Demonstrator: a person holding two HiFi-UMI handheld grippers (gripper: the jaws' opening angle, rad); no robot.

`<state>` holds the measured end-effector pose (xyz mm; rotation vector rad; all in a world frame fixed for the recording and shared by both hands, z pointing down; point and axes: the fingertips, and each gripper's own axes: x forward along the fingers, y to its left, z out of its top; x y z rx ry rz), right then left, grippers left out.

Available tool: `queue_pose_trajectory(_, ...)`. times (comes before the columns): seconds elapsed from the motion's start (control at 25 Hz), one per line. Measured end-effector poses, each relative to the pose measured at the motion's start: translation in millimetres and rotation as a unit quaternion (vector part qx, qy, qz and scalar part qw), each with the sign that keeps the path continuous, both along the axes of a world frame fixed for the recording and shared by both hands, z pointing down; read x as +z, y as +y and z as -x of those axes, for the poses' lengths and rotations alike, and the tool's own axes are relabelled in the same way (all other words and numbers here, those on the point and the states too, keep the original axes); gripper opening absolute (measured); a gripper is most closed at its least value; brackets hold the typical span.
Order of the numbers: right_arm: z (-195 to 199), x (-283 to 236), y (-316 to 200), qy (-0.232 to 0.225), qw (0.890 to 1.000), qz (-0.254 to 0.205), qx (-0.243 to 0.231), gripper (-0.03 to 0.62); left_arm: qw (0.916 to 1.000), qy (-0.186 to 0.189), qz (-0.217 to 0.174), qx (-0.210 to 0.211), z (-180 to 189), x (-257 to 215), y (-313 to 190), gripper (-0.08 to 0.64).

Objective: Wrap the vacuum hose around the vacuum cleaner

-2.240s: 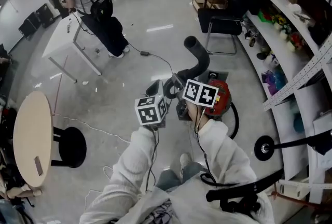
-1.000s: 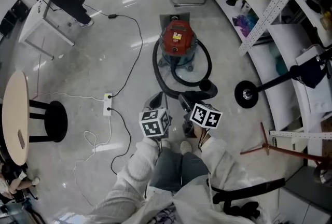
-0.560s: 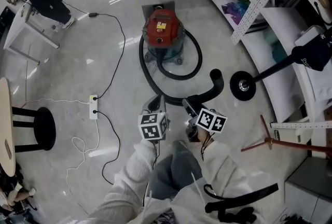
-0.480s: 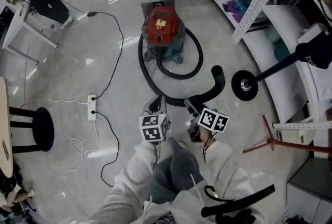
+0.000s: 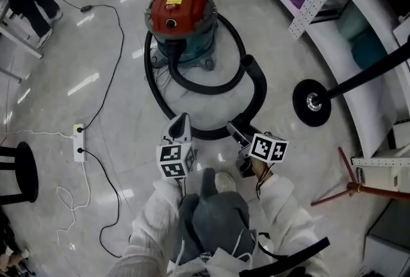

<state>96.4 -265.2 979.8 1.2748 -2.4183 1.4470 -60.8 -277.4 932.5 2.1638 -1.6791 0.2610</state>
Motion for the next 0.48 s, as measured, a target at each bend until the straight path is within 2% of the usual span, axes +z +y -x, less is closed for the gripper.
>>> queue_pose_trajectory(0.2, -34, 85, -29, -0.017, 0.999, 0.023, 0.041, 0.25, 1.0, 0.001, -0.01, 0.002, -13, 77, -33, 0.003)
queue_pose_trajectory(0.48, -59, 140, -71, 0.008, 0.997, 0.052, 0.053, 0.25, 0.9986, -0.026, -0.018, 0.043, -39, 123, -56, 0.003)
